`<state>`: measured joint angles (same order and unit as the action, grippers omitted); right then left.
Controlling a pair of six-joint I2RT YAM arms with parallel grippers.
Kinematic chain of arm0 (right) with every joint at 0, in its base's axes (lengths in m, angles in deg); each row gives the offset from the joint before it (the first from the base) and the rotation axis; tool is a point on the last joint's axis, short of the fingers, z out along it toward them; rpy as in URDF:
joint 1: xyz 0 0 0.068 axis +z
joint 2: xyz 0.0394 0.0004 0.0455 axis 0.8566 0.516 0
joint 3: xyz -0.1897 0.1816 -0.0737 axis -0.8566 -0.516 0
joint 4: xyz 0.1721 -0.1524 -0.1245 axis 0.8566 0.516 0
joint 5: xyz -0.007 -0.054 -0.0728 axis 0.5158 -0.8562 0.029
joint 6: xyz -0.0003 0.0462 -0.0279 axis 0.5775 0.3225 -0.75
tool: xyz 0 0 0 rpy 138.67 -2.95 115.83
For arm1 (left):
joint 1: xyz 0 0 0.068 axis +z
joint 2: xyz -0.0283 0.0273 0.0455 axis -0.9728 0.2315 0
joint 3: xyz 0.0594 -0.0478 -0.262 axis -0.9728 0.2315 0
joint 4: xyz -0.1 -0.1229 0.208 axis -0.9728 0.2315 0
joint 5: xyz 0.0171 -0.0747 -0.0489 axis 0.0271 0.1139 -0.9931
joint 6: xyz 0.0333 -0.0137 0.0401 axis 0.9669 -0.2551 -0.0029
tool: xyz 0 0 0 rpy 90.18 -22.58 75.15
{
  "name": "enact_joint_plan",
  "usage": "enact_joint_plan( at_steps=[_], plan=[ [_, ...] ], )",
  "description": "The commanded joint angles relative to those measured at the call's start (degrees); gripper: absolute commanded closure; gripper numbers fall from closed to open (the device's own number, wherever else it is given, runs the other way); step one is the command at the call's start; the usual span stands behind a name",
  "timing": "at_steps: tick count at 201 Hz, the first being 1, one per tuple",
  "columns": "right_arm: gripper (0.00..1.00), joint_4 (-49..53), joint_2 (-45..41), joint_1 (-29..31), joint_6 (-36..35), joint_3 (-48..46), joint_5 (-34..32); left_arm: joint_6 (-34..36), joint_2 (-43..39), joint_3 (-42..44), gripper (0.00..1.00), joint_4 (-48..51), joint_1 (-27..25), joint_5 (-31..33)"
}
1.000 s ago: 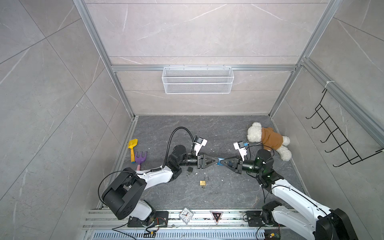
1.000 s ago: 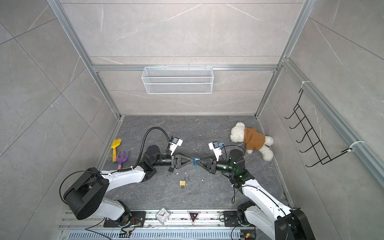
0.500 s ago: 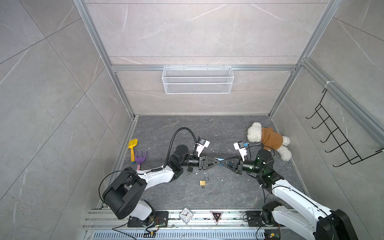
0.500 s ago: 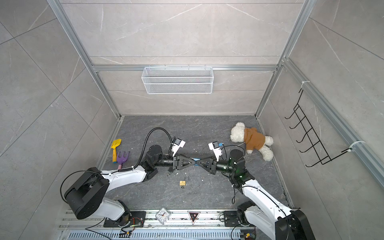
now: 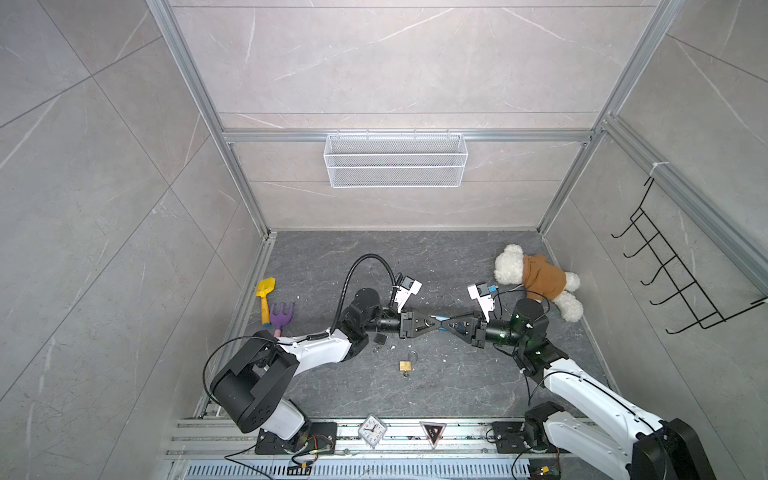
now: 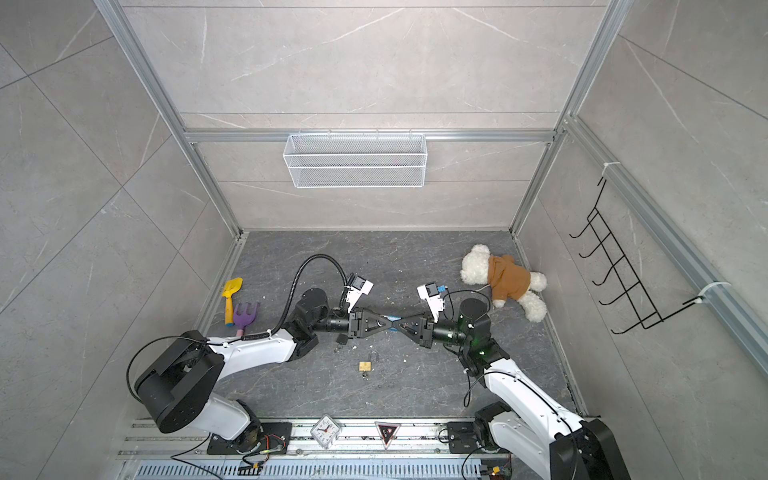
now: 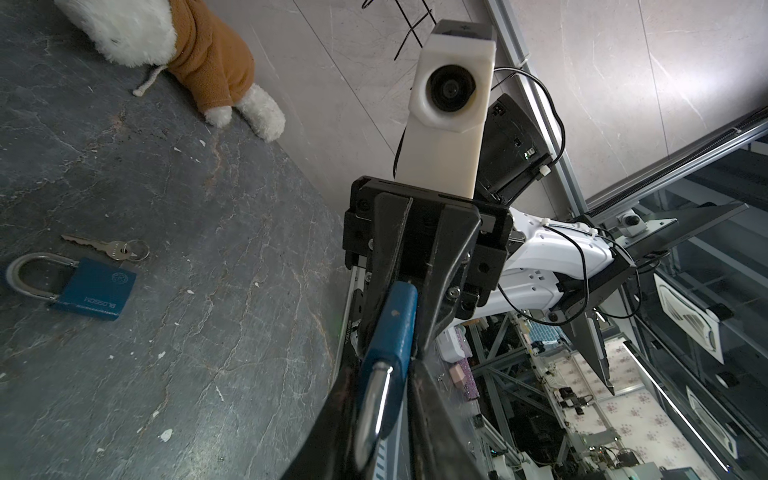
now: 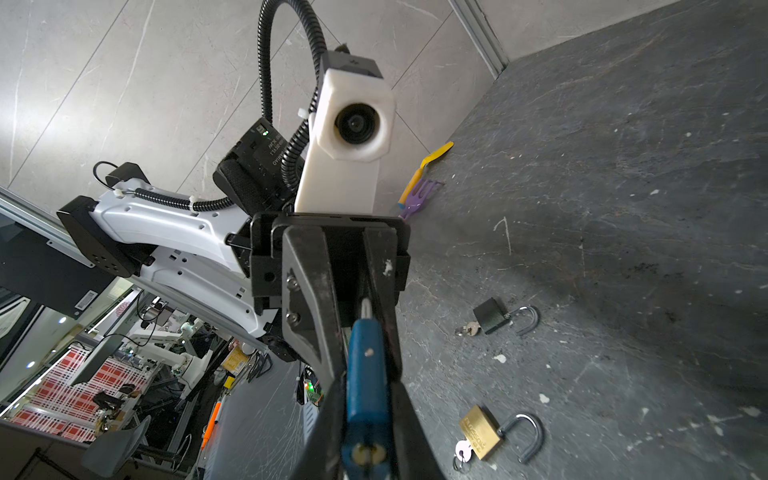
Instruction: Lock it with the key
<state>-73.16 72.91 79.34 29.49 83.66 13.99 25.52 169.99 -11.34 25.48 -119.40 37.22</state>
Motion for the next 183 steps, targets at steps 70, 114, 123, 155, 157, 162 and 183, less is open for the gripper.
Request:
enact_joint_plan(
  at_steps=[70,114,123,155,157,162,183],
  plan=[
    [0.86,1.2,-1.23,0.17,0.12,0.62,-0.22,3.24,-2.05,-2.4,1.0,-2.71,-1.77,-2.05],
    [0.58,14.09,-7.01,-0.93,-4.09,3.6,-5.08,13.02,-10.92,-0.91,1.0,8.98,-1.21,-0.56],
    [0.56,16.94,-7.88,-1.07,-5.47,4.5,-5.34,14.06,-12.33,-0.57,1.0,10.04,-1.03,-0.69],
    [0.55,14.58,-9.94,-1.25,-3.62,3.96,-3.8,15.99,-14.9,-0.92,1.0,13.57,-0.39,-0.57],
    [0.55,14.44,-10.06,-1.2,-3.49,3.81,-3.72,16.01,-14.87,-0.92,1.0,13.61,-0.35,-0.44],
    [0.55,14.09,-10.37,-1.19,-3.27,3.66,-3.64,15.83,-14.87,-0.92,1.0,13.63,-0.17,-0.46],
    [0.57,13.35,-11.15,-1.17,-2.58,3.41,-2.75,15.12,-14.44,-0.75,1.0,12.55,0.06,-0.81]
  ],
)
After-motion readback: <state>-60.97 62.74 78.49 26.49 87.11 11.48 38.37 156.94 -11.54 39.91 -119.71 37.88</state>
